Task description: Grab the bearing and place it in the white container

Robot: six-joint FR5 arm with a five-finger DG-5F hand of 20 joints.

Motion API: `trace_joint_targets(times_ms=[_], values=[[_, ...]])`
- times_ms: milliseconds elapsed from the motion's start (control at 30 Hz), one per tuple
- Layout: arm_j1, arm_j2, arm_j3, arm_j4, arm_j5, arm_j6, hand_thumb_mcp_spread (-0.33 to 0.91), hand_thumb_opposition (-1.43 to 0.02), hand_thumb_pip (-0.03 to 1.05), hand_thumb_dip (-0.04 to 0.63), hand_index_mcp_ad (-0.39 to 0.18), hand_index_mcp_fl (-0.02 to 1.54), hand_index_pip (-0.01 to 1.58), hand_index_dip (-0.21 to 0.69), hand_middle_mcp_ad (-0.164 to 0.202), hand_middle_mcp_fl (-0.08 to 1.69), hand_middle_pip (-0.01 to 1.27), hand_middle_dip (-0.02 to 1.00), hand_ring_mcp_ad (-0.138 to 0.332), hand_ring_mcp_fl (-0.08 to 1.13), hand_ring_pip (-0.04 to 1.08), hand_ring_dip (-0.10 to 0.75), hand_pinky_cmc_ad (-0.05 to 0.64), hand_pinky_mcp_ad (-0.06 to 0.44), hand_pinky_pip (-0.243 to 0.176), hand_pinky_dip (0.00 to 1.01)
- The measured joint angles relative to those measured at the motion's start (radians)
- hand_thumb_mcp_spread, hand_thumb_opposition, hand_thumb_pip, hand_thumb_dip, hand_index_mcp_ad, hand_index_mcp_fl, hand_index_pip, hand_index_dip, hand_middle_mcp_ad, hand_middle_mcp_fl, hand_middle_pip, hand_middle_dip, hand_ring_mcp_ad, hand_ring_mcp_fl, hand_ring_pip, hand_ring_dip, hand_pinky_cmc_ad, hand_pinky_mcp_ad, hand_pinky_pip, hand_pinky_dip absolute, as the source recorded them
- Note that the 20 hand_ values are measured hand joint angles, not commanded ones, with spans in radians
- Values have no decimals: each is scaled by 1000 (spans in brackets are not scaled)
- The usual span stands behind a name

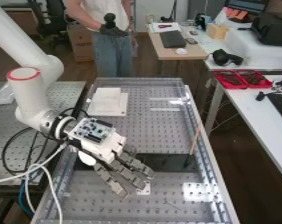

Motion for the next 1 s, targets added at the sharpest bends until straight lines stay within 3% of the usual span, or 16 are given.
trace_joint_targets(times_ms=[1000], values=[[-1,-3,-1,14,1,1,354,-860,682,271,-66,161,1543,140,68,0,126,155,161,-2,72,56,394,293,-91,309]])
